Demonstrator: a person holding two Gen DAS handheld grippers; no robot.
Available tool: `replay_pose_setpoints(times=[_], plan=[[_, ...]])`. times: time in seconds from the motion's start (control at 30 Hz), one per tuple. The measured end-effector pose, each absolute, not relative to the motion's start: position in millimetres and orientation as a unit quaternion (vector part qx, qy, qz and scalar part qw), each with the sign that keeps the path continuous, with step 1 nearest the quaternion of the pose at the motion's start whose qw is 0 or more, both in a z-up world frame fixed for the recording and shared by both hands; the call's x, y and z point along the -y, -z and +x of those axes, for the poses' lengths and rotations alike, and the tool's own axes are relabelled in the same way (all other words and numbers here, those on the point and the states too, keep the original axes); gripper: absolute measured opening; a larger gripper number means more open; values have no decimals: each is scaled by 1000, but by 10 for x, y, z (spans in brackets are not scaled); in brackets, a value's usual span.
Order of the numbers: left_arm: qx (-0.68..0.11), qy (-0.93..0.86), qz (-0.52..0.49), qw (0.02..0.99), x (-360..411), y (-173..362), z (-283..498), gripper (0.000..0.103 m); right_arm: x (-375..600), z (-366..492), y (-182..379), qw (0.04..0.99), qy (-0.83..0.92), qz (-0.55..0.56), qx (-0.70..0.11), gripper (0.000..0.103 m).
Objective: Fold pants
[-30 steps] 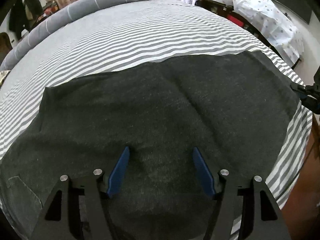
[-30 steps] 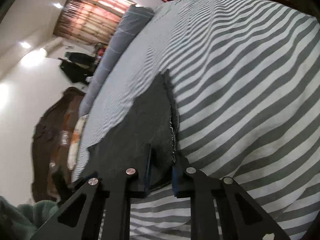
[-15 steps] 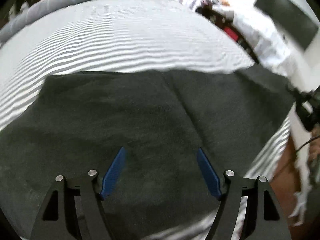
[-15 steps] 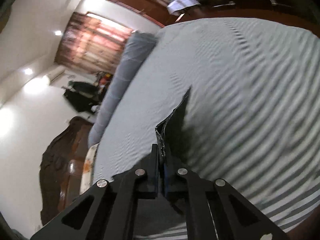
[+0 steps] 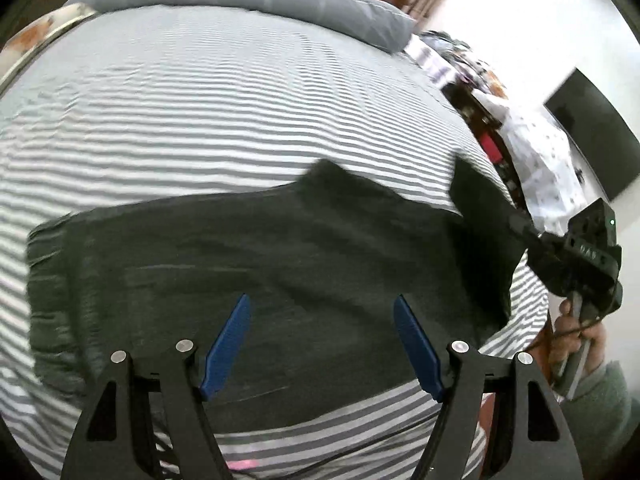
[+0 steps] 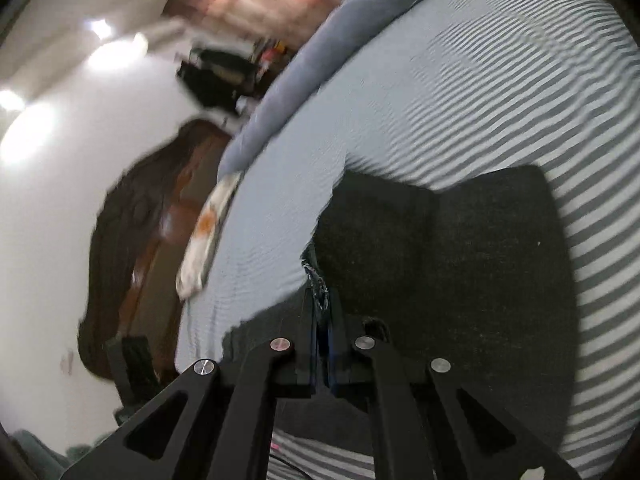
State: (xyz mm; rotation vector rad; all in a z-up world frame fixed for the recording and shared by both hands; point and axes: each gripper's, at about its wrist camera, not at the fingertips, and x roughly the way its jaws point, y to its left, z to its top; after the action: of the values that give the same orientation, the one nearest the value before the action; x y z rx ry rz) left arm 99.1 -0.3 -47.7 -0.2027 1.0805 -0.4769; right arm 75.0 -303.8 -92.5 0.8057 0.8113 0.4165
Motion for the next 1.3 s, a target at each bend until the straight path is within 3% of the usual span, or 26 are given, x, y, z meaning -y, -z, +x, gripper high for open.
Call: replay_pose_setpoints(times=[0.23,0.43,0.53,0.6,0.67,0.93,1.3], plan=[[-534,209,-147,806,-442,773,994,74,1987,927,1299,800,-226,294,-472,6],[-528,224,-162,803,-513,816,983,74,1669,793,1533,799,-211,236,-512,11],[-525,235,-167,801,-499,807,995,74,1609,696,1427,803,-210,245,-501,26],[-523,243,-173,799,-464,790,981,74,1597,547,1366,808,-215,246,-490,42],[-523,252,-178,795,-419,791,986,74,1617,435,1313,814,-208,241,-487,42],[-552,275,-195,762,-44,908,1070,74,2153,-65,1561,801,-150,331,-475,43],[-604,275,-221,714,462,1254,1219,74,2839,-336,1888,769,-87,476,-418,53]])
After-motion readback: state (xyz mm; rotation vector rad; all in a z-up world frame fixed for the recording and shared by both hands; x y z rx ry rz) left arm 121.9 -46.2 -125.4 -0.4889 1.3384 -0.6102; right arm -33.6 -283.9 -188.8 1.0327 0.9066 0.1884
